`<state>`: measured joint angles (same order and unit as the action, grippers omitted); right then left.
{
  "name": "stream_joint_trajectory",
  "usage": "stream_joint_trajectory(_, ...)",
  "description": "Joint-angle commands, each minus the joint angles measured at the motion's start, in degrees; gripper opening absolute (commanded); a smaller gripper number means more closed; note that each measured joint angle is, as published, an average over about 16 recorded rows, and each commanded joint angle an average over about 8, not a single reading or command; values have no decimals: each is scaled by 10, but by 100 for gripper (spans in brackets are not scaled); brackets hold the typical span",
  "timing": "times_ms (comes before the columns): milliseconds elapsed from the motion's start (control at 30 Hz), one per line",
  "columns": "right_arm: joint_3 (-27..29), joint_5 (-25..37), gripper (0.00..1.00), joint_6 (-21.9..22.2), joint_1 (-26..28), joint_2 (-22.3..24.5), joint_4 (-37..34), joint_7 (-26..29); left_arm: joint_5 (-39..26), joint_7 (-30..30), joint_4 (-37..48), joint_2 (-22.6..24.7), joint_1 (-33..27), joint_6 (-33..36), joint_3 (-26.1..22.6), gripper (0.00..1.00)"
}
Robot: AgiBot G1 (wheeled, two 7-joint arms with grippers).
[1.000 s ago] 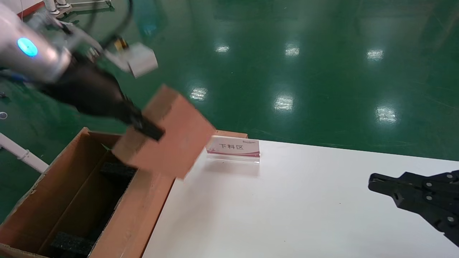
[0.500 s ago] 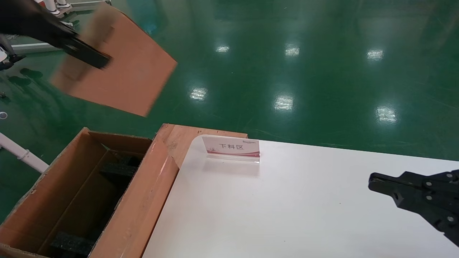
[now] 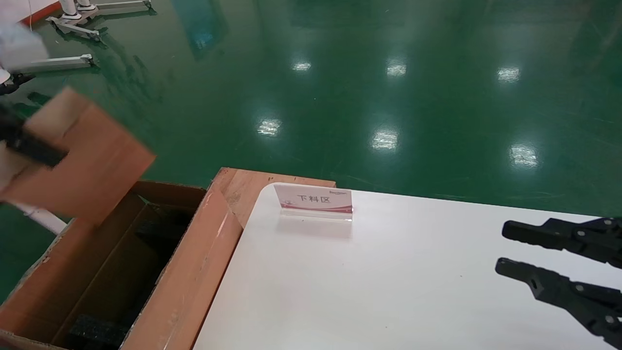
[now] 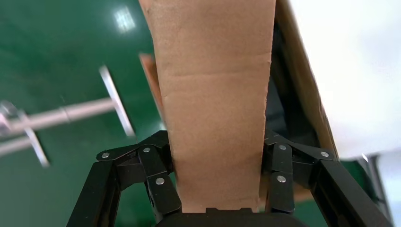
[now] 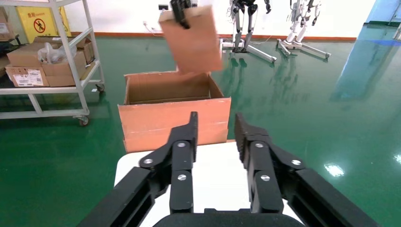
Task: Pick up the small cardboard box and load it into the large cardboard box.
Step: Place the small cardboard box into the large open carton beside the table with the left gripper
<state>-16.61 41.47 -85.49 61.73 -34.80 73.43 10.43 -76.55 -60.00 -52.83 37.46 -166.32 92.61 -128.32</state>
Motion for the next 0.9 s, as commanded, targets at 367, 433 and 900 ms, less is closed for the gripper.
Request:
stream_joint_trajectory(367, 0, 0, 100, 0, 0, 0, 0, 0, 109, -33, 12, -2, -46, 18, -189, 0)
stream_joint_trajectory(433, 0, 0, 100, 0, 0, 0, 0, 0, 118, -33, 14, -6, -46, 15, -204, 0)
stream_joint_trajectory(900, -1, -1, 100, 0, 0, 0, 0, 0, 151, -29, 38, -36, 19, -38, -221, 0)
